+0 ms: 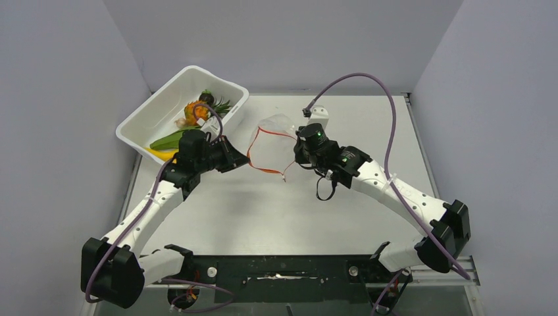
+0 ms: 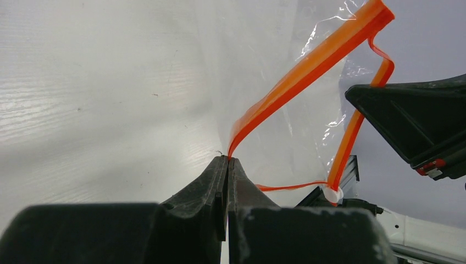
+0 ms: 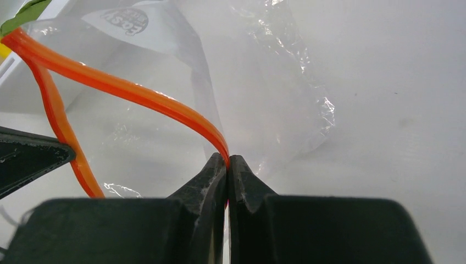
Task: Place the food in the zip-top bag and seal the zipper
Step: Open the zipper of the food storage bag at the center of the board.
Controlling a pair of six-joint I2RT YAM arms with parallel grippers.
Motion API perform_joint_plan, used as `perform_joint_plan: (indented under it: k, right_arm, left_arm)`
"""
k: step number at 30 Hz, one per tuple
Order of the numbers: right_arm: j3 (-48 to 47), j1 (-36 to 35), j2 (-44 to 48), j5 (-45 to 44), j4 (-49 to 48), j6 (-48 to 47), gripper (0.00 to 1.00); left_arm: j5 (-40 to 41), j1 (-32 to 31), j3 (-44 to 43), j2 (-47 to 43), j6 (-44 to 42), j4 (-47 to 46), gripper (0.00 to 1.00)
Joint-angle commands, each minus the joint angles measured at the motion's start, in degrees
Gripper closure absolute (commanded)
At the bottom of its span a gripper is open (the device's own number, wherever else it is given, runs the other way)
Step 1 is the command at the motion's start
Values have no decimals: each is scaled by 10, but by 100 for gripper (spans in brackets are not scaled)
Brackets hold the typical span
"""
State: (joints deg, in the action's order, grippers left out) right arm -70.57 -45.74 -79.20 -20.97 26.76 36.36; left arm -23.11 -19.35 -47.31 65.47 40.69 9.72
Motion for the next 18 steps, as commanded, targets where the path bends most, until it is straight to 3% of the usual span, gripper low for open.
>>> perform_joint_plan:
  k: [1, 6, 9, 10, 13, 16, 18]
  right_arm:
    - [-46, 0, 18, -60, 6, -29, 100]
    - [-64, 0, 25, -101, 38, -48, 100]
    - [-42, 0, 44, -18, -14, -73, 100]
    - [-35, 0, 47, 7, -28, -72, 100]
    - [-25, -2, 41, 47, -47, -52, 100]
    - [-10, -5, 31, 54, -73, -38, 100]
    - [-8, -5, 23, 58, -79, -29, 100]
  left_arm:
    - [-3, 1, -20, -8, -13, -1, 100]
    - [-22, 2, -25, -6, -24, -7, 100]
    - [-50, 2, -14, -16, -16, -44, 100]
    - [-68, 2, -4, -22, -5, -70, 96]
    - [-108, 4, 32, -42, 47, -177, 65]
    - [-122, 4, 70, -58, 78, -279, 46]
    - [-115, 7, 78, -60, 83, -298, 38]
